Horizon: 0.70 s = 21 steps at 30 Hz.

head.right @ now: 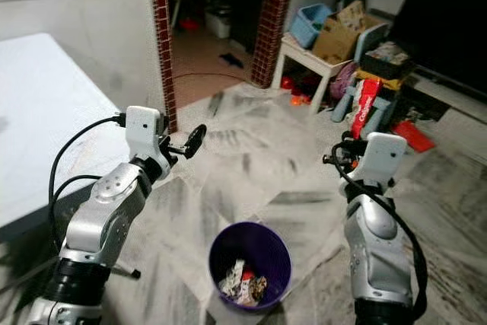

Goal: Picking trash to rubbish bin

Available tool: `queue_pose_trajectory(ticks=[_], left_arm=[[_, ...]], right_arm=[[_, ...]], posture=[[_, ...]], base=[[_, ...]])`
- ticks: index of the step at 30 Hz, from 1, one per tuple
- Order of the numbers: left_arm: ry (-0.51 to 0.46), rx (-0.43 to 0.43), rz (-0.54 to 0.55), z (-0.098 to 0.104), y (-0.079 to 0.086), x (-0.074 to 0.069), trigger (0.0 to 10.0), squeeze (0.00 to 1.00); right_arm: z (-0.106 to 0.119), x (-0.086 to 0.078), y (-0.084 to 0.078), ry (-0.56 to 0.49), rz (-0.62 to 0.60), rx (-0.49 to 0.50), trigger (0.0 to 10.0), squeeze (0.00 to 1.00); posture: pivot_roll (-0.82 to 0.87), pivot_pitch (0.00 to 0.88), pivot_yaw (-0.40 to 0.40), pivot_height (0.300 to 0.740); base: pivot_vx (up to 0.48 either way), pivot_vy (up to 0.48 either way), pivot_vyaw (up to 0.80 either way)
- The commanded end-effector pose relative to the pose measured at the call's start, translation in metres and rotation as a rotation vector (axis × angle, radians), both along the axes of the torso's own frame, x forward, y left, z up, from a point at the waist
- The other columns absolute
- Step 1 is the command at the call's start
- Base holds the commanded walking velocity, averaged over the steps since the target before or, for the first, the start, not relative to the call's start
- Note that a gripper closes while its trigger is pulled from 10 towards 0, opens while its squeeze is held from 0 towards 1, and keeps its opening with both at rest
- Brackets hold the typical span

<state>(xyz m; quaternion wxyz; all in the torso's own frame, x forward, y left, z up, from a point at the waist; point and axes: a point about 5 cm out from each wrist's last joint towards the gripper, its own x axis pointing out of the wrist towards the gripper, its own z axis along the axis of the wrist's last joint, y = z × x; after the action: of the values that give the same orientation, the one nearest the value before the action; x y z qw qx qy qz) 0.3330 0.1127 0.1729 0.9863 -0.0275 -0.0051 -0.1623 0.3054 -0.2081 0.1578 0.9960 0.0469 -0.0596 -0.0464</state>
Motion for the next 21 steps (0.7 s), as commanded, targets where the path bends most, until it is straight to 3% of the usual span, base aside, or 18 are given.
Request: queue_pose_trajectory(ticks=[1, 5, 16, 21], left_arm=[[0.008, -0.012, -0.022, 0.002, -0.002, 0.001, 10.0, 0.00], [0.022, 0.021, -0.019, -0.001, -0.002, 0.001, 10.0, 0.00], [0.021, 0.108, -0.160, -0.008, -0.013, -0.008, 10.0, 0.00], [0.030, 0.111, -0.174, -0.011, -0.015, -0.009, 10.0, 0.00]], right_arm=[[0.002, 0.001, -0.001, 0.010, -0.012, 0.011, 10.0, 0.00], [0.000, 0.001, -0.002, 0.023, -0.011, 0.012, 10.0, 0.00], [0.001, -0.004, -0.017, 0.030, -0.033, -0.029, 10.0, 0.00], [0.000, -0.007, -0.019, 0.033, -0.033, -0.035, 10.0, 0.00]], posture=[[-0.02, 0.031, -0.068, 0.740], [-0.02, 0.031, -0.065, 0.740], [-0.04, 0.048, -0.057, 0.740], [-0.04, 0.056, -0.052, 0.740]], base=[[0.000, 0.000, 0.00], [0.000, 0.000, 0.00], [0.000, 0.000, 0.00], [0.000, 0.000, 0.00]])
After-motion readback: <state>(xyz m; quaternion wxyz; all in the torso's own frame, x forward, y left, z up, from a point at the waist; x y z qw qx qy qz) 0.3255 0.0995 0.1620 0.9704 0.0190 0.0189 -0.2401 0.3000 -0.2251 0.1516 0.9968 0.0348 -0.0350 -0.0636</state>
